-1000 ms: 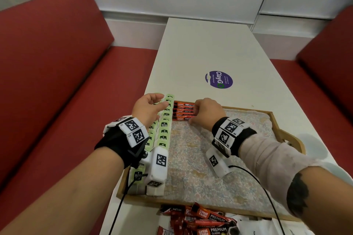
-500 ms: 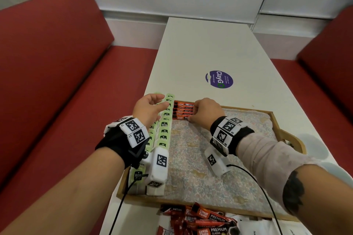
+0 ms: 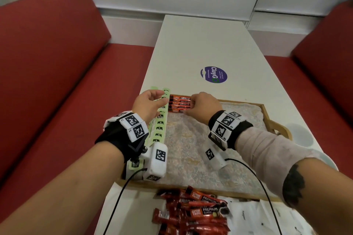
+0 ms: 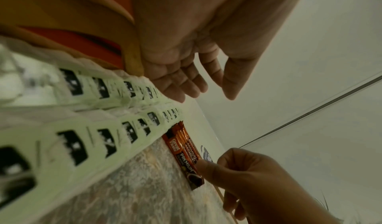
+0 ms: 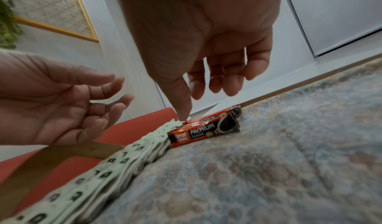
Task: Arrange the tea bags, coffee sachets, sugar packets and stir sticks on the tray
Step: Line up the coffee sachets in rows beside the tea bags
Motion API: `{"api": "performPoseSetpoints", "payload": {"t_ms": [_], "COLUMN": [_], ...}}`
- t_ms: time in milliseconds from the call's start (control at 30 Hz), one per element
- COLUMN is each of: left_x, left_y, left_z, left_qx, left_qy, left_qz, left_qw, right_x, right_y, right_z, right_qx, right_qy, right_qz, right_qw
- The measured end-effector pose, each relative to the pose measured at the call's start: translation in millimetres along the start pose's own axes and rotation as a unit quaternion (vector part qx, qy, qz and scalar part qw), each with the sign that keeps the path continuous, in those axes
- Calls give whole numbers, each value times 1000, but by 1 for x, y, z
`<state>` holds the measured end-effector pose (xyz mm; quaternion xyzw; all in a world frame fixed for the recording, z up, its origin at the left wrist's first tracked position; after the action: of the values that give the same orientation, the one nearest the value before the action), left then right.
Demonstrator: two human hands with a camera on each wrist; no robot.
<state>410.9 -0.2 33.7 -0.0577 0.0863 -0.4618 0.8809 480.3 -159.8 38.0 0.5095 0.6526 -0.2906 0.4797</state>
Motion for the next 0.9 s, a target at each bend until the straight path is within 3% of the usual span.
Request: {"api": "performPoseSetpoints", "payload": {"t_ms": [333, 567, 733, 900], "left_x": [-9, -19, -19, -14], "left_y": [-73, -140, -171, -193], "left_z": [-1, -16, -27, -43], "left_qx": [36, 62, 70, 72], "left_qy": [52, 130, 157, 212], "left_qz": [-28, -87, -95, -121], "left_qw": [998, 986, 980, 967], "right_x": [-34, -43, -39, -29], "right_y": [-67, -145, -188, -224], "right_z": [-16, -18, -16, -17], "right_qx": [-52, -95, -98, -132], "right_qy": [55, 43, 26, -53], "right_qz": [9, -85, -146, -217], "right_qw": [997, 991, 984, 966]}}
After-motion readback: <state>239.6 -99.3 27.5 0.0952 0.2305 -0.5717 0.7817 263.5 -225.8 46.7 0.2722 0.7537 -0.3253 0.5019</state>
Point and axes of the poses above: each hand's wrist, its own y-axis towards the middle knuckle, its own x-axis out of the palm, z = x × y, the point moved 7 cm from there along y, towards the middle knuckle, and after that the axes turned 12 degrees about z, right-handed, at the moved point
